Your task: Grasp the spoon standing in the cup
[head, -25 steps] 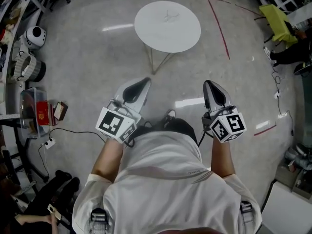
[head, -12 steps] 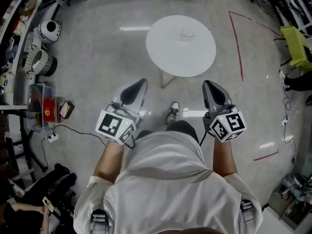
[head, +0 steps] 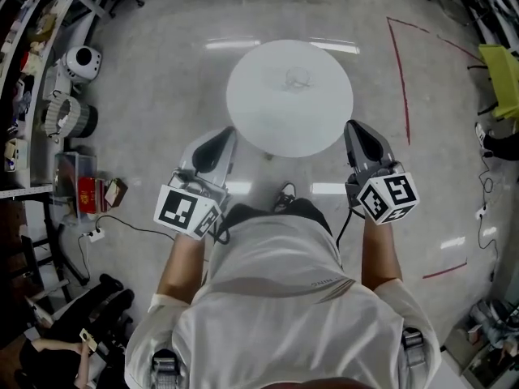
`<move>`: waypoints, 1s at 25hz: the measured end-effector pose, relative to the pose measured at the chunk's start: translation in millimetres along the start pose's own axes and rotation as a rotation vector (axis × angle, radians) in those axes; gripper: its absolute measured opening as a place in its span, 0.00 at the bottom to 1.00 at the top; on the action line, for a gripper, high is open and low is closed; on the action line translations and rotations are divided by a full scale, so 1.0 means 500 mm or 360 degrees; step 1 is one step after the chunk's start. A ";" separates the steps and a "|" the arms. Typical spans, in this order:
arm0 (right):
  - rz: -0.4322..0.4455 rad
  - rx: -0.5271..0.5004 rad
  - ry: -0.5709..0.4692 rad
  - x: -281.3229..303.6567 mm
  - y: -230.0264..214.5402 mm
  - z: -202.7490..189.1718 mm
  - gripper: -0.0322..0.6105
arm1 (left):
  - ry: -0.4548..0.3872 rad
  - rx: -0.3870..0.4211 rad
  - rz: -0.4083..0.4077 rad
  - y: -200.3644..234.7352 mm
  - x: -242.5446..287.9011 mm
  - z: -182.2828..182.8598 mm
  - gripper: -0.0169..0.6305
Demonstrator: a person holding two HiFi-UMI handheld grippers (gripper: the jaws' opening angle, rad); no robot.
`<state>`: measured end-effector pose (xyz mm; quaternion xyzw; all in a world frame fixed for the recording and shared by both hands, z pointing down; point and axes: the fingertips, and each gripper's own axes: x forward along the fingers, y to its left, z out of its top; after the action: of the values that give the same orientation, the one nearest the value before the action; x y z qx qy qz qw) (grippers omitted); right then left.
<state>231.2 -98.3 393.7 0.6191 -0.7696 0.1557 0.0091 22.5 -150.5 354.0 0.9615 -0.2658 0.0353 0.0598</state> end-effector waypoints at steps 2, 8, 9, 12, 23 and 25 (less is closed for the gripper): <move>0.0007 0.0005 0.0007 0.032 -0.015 0.006 0.06 | 0.0035 -0.0009 -0.0013 0.017 0.028 -0.009 0.03; -0.0021 0.0016 0.0066 0.122 -0.009 -0.004 0.06 | 0.0050 -0.0035 -0.0083 0.099 0.074 -0.017 0.03; -0.0037 0.0008 0.0065 0.141 -0.001 -0.001 0.06 | 0.0050 -0.0040 -0.0101 0.124 0.076 -0.017 0.03; -0.0118 -0.0018 0.0055 0.192 0.016 0.024 0.06 | 0.0037 -0.0048 -0.0169 0.195 0.092 -0.006 0.03; -0.0379 -0.0026 0.0098 0.311 -0.010 0.039 0.06 | 0.0105 -0.0015 -0.0322 0.365 0.176 -0.013 0.03; -0.0406 0.0024 0.0129 0.311 -0.052 0.025 0.06 | 0.0109 -0.0048 -0.0301 0.354 0.194 -0.017 0.03</move>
<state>222.0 -254.2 420.1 0.7051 -0.6826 0.1840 0.0555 14.1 -349.0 389.2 0.9796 -0.1721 0.0582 0.0864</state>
